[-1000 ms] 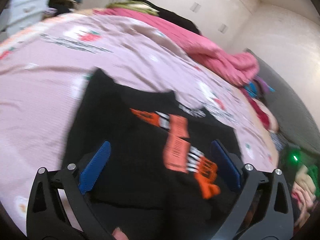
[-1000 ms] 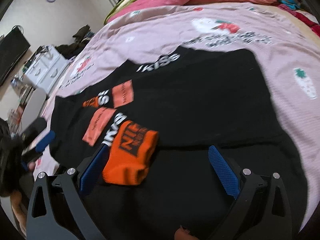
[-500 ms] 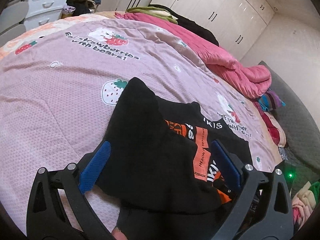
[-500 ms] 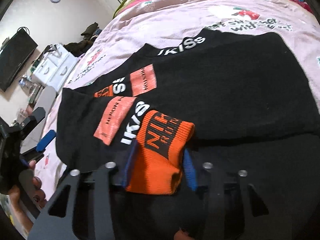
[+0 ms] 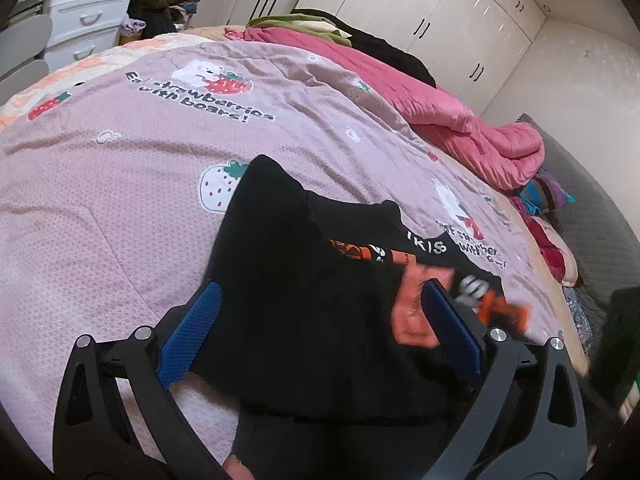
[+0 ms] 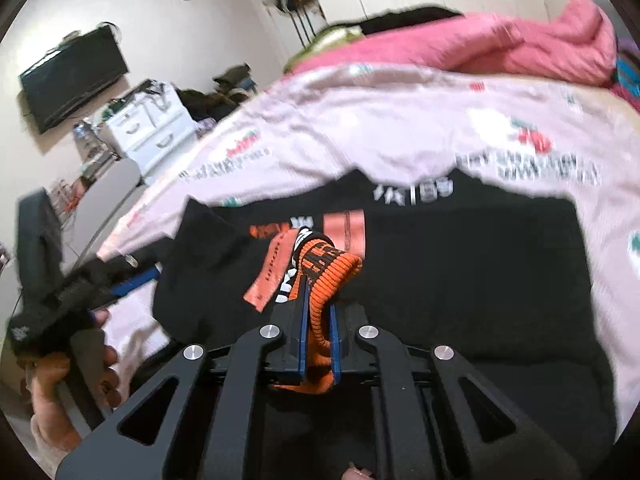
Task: Fold small clothes
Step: 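Grasp the laid orange cuff with the right gripper, then straighten the orange cuff on the shirt body and open the right gripper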
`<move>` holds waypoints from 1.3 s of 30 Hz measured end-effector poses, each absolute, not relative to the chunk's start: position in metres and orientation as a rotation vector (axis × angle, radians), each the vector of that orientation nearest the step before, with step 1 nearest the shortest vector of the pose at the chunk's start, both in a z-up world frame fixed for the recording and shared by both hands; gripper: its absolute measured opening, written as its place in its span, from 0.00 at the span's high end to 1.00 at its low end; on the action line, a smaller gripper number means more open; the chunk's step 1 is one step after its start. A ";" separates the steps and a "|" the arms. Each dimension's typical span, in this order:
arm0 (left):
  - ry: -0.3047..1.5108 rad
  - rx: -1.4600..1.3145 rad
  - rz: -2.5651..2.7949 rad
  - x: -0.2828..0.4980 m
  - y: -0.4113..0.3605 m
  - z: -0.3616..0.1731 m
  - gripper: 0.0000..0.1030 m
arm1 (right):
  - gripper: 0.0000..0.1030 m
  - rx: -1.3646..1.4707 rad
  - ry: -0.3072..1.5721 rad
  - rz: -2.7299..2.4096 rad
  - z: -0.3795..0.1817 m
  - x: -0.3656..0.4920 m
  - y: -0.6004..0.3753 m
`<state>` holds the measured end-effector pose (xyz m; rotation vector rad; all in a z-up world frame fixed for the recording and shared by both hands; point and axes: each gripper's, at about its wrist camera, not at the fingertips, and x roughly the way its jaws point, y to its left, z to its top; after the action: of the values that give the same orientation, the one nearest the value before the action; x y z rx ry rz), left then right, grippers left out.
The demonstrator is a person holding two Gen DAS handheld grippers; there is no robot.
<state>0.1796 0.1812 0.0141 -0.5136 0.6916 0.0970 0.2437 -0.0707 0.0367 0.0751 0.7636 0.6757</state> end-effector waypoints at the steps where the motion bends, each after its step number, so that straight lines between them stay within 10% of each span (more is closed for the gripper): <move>1: 0.690 -0.512 0.099 0.180 0.182 0.015 0.09 | 0.93 0.068 0.731 0.670 0.045 0.245 -0.075; 39: 0.741 -0.389 0.008 0.209 0.137 -0.004 0.12 | 0.93 0.193 0.757 0.381 0.031 0.290 -0.168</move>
<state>0.2092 0.1374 -0.0036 -0.3891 0.7408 0.0085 0.2900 -0.1677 0.0307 0.1931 0.7574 0.3812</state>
